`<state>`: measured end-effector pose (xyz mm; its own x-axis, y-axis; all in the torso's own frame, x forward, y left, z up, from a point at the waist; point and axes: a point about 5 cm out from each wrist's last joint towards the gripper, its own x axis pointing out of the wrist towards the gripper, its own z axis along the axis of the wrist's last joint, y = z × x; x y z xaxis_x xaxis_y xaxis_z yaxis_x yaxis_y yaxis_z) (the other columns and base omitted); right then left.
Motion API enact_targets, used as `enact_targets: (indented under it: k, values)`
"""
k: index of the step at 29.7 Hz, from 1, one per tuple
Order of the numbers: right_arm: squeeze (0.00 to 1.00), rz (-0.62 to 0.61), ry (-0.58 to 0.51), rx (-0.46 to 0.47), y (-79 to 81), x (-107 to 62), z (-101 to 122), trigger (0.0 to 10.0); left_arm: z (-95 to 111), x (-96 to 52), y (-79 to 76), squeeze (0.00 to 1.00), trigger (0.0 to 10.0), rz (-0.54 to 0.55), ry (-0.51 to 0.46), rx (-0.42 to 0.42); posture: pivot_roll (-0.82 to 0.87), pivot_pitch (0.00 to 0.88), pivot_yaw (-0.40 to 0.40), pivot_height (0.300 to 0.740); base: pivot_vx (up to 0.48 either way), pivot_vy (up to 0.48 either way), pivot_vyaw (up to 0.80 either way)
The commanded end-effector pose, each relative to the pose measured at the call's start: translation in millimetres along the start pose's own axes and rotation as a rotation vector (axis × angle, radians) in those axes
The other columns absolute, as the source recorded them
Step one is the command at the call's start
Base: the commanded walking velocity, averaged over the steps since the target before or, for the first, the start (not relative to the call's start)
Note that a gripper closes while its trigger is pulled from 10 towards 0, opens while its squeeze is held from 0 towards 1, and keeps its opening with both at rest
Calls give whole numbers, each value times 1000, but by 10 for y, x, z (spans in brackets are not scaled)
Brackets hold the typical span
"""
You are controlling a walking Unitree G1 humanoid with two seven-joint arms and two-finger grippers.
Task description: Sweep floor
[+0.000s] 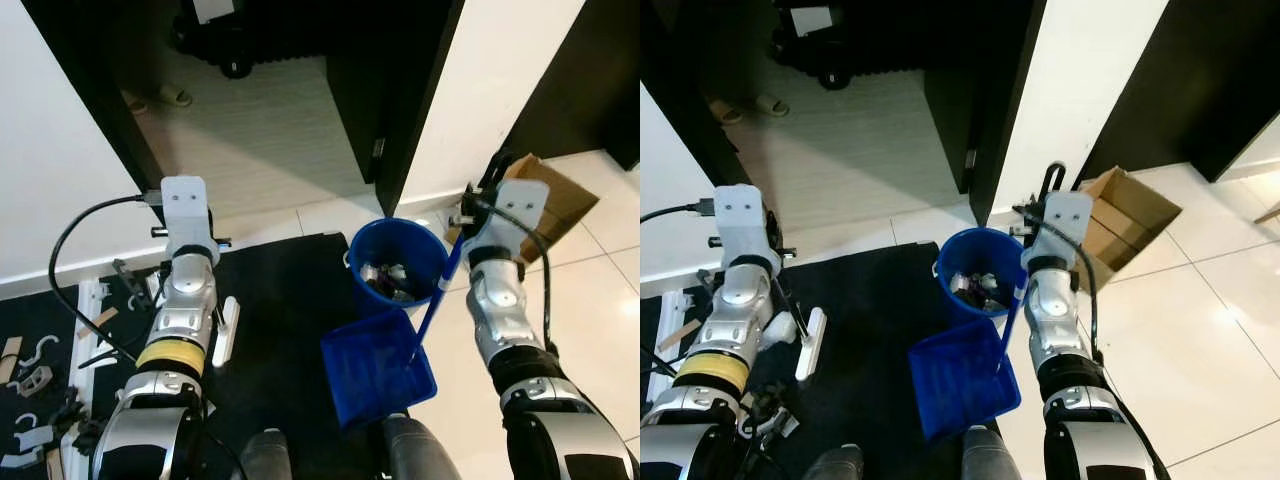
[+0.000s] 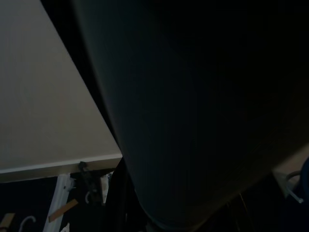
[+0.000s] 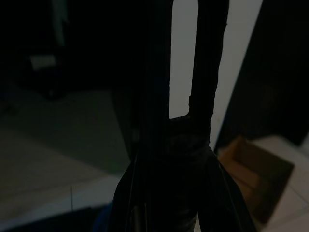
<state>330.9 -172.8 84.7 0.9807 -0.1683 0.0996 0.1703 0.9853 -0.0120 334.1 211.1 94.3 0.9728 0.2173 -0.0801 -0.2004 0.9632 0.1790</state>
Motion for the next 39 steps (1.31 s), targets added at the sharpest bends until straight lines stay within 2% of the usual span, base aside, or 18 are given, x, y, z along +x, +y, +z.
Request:
enact_targets:
  k: [1, 9, 14, 16, 19, 34, 39]
  values:
    - [0, -69, 14, 15, -68, -37, -60, 10000, 24, -25, -83, 0, 10000, -13, -10, 22, 58, 45, -14, 740, 0, 0, 0]
    - [0, -78, 13, 33, -55, -54, -77, 10000, 62, -1, -67, 0, 10000, -16, 5, 12, 62, 49, -18, 740, 0, 0, 0]
    - [0, -34, 30, -9, -10, -50, -98, 10000, 47, 5, -72, 0, 10000, -23, 37, -15, 62, 53, -19, 740, 0, 0, 0]
    - [0, -6, 24, -60, 21, -38, -92, 10000, 59, 1, -56, 0, 10000, -10, 20, 12, 65, 53, -19, 740, 0, 0, 800]
    - [0, -2, 21, -75, 34, -30, -89, 10000, 70, -3, -51, 0, 10000, -5, 10, 23, 65, 52, -19, 740, 0, 0, 800]
    - [0, 26, -1, -82, 88, 51, -8, 10000, 173, 16, -88, 0, 10000, -14, 28, -18, 73, 53, -21, 740, 0, 0, 800]
    - [0, 33, -14, -75, 108, 101, 48, 10000, 275, 24, -104, 0, 10000, -15, 35, 18, 74, 54, -23, 740, 0, 0, 800]
